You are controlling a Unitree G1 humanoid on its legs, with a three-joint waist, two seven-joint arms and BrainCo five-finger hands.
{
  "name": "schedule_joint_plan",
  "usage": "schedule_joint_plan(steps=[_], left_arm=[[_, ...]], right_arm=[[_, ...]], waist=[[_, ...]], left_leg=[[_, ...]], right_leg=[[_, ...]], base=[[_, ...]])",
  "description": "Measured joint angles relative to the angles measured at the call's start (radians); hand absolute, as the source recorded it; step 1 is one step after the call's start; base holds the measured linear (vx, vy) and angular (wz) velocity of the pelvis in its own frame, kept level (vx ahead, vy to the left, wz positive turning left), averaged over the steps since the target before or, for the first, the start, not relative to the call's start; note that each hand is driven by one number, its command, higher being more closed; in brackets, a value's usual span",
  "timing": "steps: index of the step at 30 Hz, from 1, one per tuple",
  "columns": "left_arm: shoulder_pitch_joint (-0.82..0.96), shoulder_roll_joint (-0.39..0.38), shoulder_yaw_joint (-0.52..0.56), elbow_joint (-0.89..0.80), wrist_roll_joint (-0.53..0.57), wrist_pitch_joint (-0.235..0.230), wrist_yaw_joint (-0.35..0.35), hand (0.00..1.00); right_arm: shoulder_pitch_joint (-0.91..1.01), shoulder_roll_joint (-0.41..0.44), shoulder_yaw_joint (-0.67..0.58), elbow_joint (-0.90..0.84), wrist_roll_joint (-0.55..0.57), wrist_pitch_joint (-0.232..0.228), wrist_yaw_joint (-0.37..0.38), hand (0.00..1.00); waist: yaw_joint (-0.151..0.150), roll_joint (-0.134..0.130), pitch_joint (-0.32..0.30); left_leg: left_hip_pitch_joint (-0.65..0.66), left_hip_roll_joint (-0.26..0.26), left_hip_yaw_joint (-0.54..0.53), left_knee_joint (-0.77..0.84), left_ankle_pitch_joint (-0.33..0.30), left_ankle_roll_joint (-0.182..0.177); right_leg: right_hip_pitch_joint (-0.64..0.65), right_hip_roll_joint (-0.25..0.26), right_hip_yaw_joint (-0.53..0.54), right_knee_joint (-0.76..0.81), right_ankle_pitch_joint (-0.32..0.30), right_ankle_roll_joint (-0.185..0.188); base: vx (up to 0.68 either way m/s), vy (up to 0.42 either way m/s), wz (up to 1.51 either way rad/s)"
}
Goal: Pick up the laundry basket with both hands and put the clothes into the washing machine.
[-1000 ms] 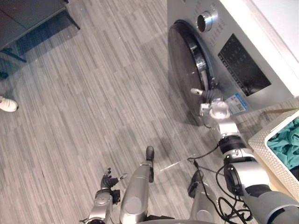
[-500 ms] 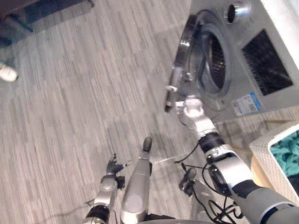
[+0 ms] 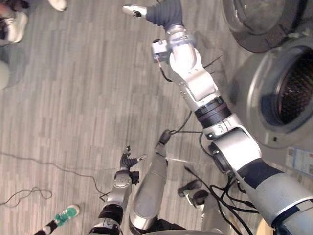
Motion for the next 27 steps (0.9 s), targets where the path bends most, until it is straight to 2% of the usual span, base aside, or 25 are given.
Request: schedule_joint_plan(steps=[3,5,6,8,9,11,13,14,16,18,19,20,22,24,27], left_arm=[[-0.052,0.002,-0.049,-0.027,-0.001,0.004,0.001,0.00],[-0.147,0.014,-0.101,-0.032,0.000,0.011,0.006,0.00],[-0.178,0.022,-0.110,-0.032,0.000,0.015,0.007,0.00],[-0.331,0.062,-0.116,-0.007,0.002,0.022,0.032,0.00],[-0.387,0.082,-0.115,0.011,0.002,0.023,0.040,0.00],[-0.585,0.177,-0.114,0.081,0.002,0.027,0.078,0.00],[-0.691,0.249,-0.113,0.129,0.002,0.027,0.100,0.00],[-0.783,0.330,-0.112,0.189,0.002,0.027,0.118,0.00],[-0.838,0.411,-0.139,0.226,0.004,0.013,0.120,0.00],[-0.843,0.395,-0.136,0.246,0.001,0.008,0.128,0.00],[-0.853,0.414,-0.120,0.258,-0.001,0.018,0.133,0.00],[-0.861,0.422,-0.105,0.260,-0.001,0.020,0.133,0.00],[-0.918,0.461,-0.036,0.259,0.001,0.021,0.152,0.00],[-0.961,0.506,0.025,0.251,0.001,0.027,0.175,0.00],[-0.964,0.513,0.079,0.208,0.001,0.039,0.202,0.00]], right_arm=[[0.124,-0.028,0.006,-0.123,0.001,0.000,0.005,0.00],[0.242,-0.063,0.055,-0.211,0.001,-0.004,0.014,0.00],[0.270,-0.076,0.070,-0.230,0.001,-0.005,0.026,0.00],[0.358,-0.125,0.125,-0.301,-0.001,-0.010,0.061,0.00],[0.378,-0.140,0.141,-0.318,-0.001,-0.010,0.073,0.00],[0.425,-0.187,0.186,-0.364,-0.006,-0.019,0.120,0.00],[0.445,-0.200,0.191,-0.397,-0.007,-0.022,0.144,0.00],[0.457,-0.216,0.190,-0.438,-0.006,-0.034,0.164,0.00],[0.473,-0.238,0.184,-0.491,0.006,-0.067,0.182,0.00],[0.489,-0.274,0.178,-0.534,0.031,-0.096,0.199,0.00],[0.510,-0.280,0.172,-0.594,0.042,-0.114,0.205,0.00],[0.529,-0.287,0.169,-0.632,0.052,-0.128,0.213,0.00],[0.594,-0.306,0.149,-0.767,0.076,-0.176,0.226,0.00],[0.631,-0.310,0.134,-0.833,0.086,-0.183,0.227,0.00],[0.696,-0.310,0.106,-0.873,0.097,-0.194,0.224,0.00]], waist=[[-0.042,-0.016,0.007],[-0.102,-0.018,0.006],[-0.121,-0.018,0.006],[-0.186,-0.043,0.008],[-0.202,-0.052,0.007],[-0.255,-0.083,0.009],[-0.279,-0.106,0.012],[-0.312,-0.116,0.012],[-0.334,-0.127,0.015],[-0.345,-0.129,0.015],[-0.360,-0.131,0.015],[-0.362,-0.135,0.013],[-0.367,-0.164,0.022],[-0.384,-0.178,0.029],[-0.382,-0.182,0.031]], left_leg=[[0.023,0.058,0.060,0.000,0.000,0.000],[0.035,0.090,0.099,-0.014,0.000,0.000],[0.037,0.099,0.109,-0.022,0.001,0.000],[0.036,0.107,0.146,-0.069,0.039,0.012],[0.034,0.111,0.161,-0.083,0.053,0.015],[0.019,0.142,0.217,-0.106,0.069,0.015],[0.015,0.156,0.253,-0.116,0.075,0.012],[0.004,0.165,0.282,-0.124,0.085,0.009],[-0.004,0.176,0.315,-0.131,0.100,0.015],[-0.016,0.182,0.334,-0.130,0.122,0.025],[-0.029,0.197,0.344,-0.128,0.122,0.025],[-0.039,0.205,0.354,-0.127,0.122,0.025],[-0.081,0.229,0.390,-0.121,0.121,0.024],[-0.109,0.243,0.399,-0.113,0.120,0.023],[-0.110,0.247,0.409,-0.093,0.107,0.007]], right_leg=[[-0.023,0.047,0.081,-0.028,0.029,-0.009],[-0.051,0.077,0.145,-0.047,0.041,-0.022],[-0.062,0.084,0.160,-0.047,0.047,-0.030],[-0.119,0.093,0.207,-0.043,0.067,-0.036],[-0.140,0.096,0.223,-0.043,0.076,-0.038],[-0.210,0.122,0.286,-0.051,0.114,-0.044],[-0.250,0.136,0.329,-0.053,0.134,-0.047],[-0.285,0.144,0.359,-0.057,0.154,-0.048],[-0.317,0.159,0.397,-0.076,0.187,-0.046],[-0.339,0.169,0.425,-0.090,0.217,-0.046],[-0.357,0.185,0.435,-0.100,0.234,-0.050],[-0.372,0.192,0.440,-0.103,0.240,-0.052],[-0.436,0.215,0.468,-0.105,0.264,-0.057],[-0.463,0.229,0.476,-0.120,0.282,-0.057],[-0.462,0.229,0.483,-0.123,0.289,-0.058]], base=[[-0.10,-0.028,-0.82],[-0.14,-0.013,-0.89],[-0.11,0.000,-0.70],[-0.09,0.007,-0.64],[-0.11,-0.008,-0.71],[-0.11,-0.006,-0.93],[-0.10,-0.001,-0.80],[-0.08,-0.003,-0.63],[-0.06,0.008,-0.62],[-0.05,-0.010,-0.52],[-0.07,-0.022,-0.49],[-0.08,-0.022,-0.52],[-0.10,-0.033,-0.56],[-0.10,-0.030,-0.34],[-0.06,0.006,-0.10]])
